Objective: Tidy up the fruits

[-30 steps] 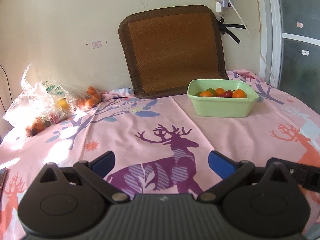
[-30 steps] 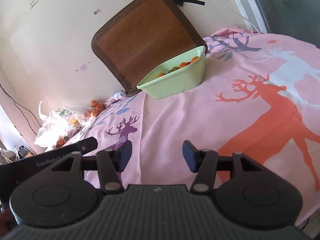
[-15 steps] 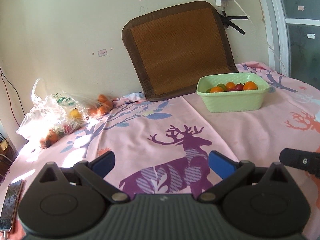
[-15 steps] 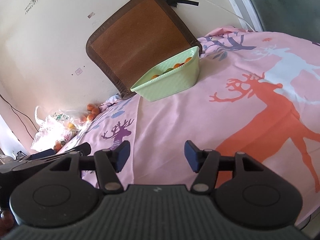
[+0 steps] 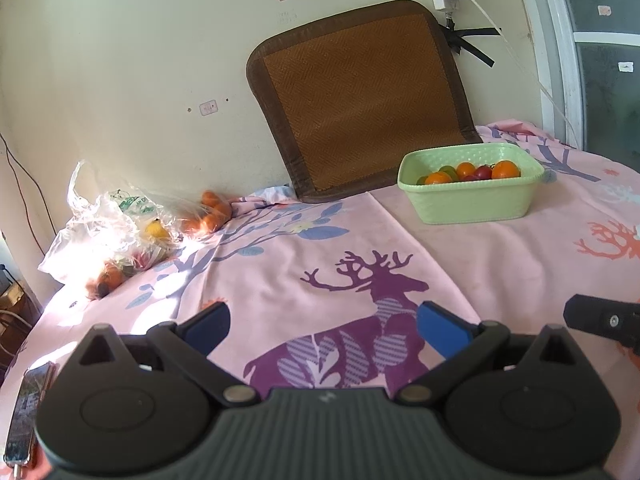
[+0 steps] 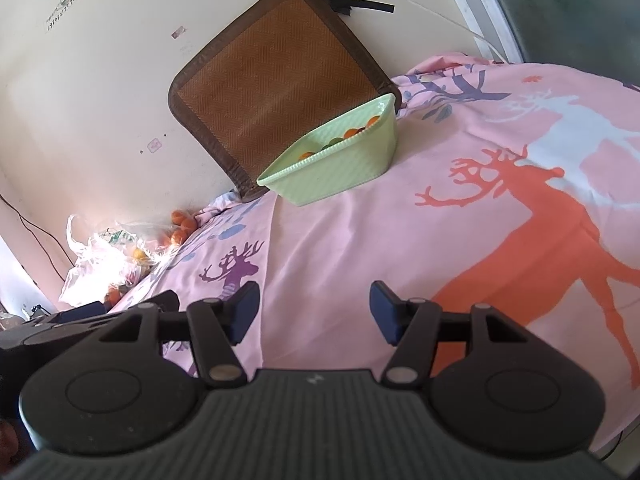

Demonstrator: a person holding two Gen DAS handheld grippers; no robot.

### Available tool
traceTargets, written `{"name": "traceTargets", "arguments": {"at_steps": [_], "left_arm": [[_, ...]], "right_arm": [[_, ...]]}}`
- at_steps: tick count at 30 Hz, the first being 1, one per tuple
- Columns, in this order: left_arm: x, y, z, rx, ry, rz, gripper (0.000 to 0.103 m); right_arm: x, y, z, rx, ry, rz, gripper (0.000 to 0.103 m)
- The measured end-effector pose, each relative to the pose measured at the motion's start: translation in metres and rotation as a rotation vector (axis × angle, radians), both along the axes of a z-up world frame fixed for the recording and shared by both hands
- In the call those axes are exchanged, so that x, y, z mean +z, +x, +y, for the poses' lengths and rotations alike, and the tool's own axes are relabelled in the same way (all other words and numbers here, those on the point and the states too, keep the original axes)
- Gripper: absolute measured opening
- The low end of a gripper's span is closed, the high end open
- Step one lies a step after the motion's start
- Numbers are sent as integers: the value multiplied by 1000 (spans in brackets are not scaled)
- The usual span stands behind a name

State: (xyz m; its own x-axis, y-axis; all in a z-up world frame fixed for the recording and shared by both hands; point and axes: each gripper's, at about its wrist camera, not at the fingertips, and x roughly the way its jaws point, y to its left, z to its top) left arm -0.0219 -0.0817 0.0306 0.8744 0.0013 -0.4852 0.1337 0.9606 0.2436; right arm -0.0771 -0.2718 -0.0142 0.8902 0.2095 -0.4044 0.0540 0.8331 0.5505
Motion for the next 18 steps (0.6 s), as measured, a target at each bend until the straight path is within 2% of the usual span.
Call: {"name": "traceTargets", "arguments": {"at_steps": [18], "left_arm": [[-5,4,3,14,2,34,103]], "right_arm": [[-3,0,0,-6,4,9,65]]}}
